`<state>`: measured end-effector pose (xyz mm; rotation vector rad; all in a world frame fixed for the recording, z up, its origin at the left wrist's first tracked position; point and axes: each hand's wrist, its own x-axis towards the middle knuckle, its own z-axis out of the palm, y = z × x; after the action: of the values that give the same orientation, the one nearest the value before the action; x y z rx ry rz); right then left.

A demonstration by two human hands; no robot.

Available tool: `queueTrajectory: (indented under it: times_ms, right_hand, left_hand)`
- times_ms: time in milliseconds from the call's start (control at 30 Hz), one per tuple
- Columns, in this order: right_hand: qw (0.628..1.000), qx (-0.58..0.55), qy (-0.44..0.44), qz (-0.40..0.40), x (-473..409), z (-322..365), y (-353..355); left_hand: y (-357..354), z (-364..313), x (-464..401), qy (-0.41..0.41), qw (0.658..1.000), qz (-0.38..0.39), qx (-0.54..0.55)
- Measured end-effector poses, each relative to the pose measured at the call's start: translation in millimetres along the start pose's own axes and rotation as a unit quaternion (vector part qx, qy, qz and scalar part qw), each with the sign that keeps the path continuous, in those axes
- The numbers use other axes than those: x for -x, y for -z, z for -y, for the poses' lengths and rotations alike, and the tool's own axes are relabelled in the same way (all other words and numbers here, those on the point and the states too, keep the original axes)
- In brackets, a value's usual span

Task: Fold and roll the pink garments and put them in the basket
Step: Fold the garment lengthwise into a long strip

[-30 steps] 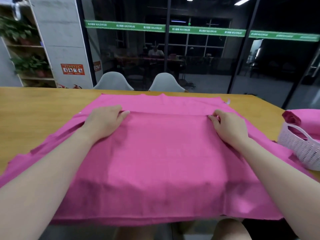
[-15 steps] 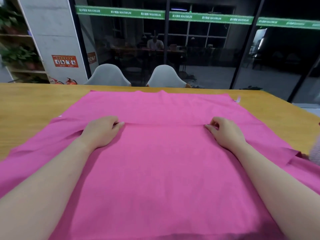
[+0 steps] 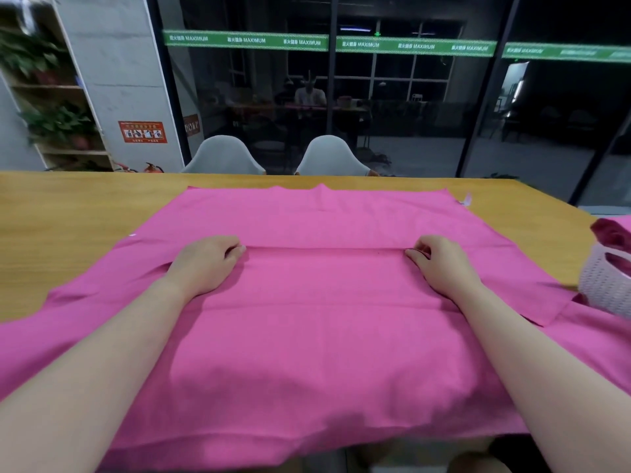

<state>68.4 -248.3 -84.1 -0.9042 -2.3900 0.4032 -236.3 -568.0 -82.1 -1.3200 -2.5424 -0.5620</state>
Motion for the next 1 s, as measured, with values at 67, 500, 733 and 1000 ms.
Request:
queueTrajectory:
  times_ms: [67,500,733,1000]
  right_hand:
    - [1.0,0.002,-0.002,0.0,13.6,3.6,4.2]
    - [0.992,0.121,-0.002,-0.025,75.2,38.1,30.5]
    - [0.991,0.122,0.022,-0.059,28.8,57.3,57.4]
    - [0.989,0.149,0.025,-0.005,-53.5,34.2,25.9]
  left_hand:
    - [5.0,-1.3,12.1,0.001,1.0,0.004,-0.001]
    - [36.3,-16.3,75.1,0.003,1.0,0.005,0.006]
    - [60.7,-17.0,19.1,-0.039,0.994,-0.057,-0.083]
    - [30.6,-6.1,-54.4,-0.026,0.994,-0.019,-0.103]
